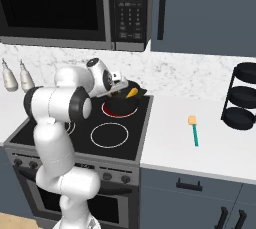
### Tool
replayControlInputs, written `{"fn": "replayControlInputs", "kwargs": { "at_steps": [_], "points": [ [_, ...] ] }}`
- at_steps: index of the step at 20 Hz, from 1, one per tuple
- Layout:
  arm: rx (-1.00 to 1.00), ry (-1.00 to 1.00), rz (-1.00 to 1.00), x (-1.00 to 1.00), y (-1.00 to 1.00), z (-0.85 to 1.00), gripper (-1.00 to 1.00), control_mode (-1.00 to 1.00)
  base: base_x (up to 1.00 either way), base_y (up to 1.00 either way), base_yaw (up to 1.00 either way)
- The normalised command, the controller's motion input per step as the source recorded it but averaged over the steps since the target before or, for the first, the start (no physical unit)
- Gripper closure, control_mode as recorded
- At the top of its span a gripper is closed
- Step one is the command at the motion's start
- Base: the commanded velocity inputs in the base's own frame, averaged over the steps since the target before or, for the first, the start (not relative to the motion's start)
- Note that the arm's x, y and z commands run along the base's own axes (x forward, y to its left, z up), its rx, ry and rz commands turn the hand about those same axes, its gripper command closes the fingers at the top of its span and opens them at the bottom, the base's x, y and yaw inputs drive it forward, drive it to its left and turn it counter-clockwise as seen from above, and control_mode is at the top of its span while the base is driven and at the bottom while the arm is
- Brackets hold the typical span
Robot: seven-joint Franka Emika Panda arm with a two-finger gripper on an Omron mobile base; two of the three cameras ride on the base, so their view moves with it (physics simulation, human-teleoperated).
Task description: Put the bell pepper and corn in the pot. Retrieve the spatula and lightly stir the vegetables in the pot.
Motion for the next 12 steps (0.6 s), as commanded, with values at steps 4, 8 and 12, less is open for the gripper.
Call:
{"fn": "replayControlInputs", "kwargs": {
  "at_steps": [4, 8, 12],
  "points": [
    [0.0, 0.0, -0.02, 0.18, -0.01, -0.03, 1.0, -1.0, 0.0, 0.0, 0.0],
    [0.0, 0.0, -0.04, 0.08, -0.01, -0.02, -1.0, -1.0, 0.0, 0.0, 0.0],
    [0.0, -0.01, -0.07, 0.08, -0.06, 0.0, -1.0, -1.0, 0.0, 0.0, 0.0]
  ]
}}
